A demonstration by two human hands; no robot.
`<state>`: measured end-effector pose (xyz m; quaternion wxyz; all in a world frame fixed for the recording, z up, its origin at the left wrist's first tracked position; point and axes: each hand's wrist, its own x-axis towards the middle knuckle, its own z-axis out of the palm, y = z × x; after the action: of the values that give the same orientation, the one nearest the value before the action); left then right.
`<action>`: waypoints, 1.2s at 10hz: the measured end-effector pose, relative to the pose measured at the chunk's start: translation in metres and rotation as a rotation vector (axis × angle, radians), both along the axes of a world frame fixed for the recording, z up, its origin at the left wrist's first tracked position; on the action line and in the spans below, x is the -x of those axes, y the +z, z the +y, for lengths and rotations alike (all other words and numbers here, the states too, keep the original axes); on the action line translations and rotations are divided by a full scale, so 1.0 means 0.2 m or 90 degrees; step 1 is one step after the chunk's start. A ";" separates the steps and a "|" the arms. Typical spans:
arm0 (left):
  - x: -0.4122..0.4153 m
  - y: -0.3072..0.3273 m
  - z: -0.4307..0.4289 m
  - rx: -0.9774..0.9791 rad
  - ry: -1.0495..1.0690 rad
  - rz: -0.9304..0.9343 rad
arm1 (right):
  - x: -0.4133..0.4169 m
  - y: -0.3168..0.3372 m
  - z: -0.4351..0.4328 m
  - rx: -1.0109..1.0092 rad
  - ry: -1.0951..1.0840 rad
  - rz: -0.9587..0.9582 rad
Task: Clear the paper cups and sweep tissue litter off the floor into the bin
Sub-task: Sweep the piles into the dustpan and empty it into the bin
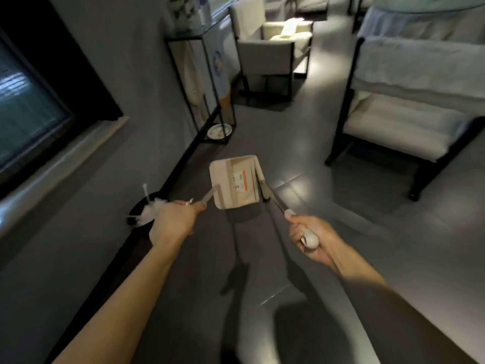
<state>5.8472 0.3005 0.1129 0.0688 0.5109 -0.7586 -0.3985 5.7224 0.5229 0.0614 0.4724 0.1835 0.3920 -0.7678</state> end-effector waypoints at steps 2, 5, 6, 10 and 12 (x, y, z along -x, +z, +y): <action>0.63 -0.06 0.63 -0.065 -0.149 -0.067 | 0.22 -0.01 0.81 -0.007 -0.154 -0.050; 1.44 -0.18 1.82 -0.236 -0.472 -0.006 | 0.51 -0.04 2.00 -0.178 -0.354 0.024; 1.71 -0.21 2.20 -0.265 -0.526 0.000 | 0.66 -0.11 2.38 -0.221 -0.413 0.041; 3.05 -0.20 3.65 -0.169 -0.782 -0.029 | 1.44 0.02 3.53 -0.371 -0.523 0.151; 3.63 -0.14 4.38 -0.130 -0.879 0.008 | 1.98 0.06 4.20 -0.353 -0.619 0.158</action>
<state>5.1218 1.1765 0.0842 -0.2438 -0.0866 -0.8682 -0.4235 5.3273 1.3632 0.0735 -0.0506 0.3686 0.5016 -0.7810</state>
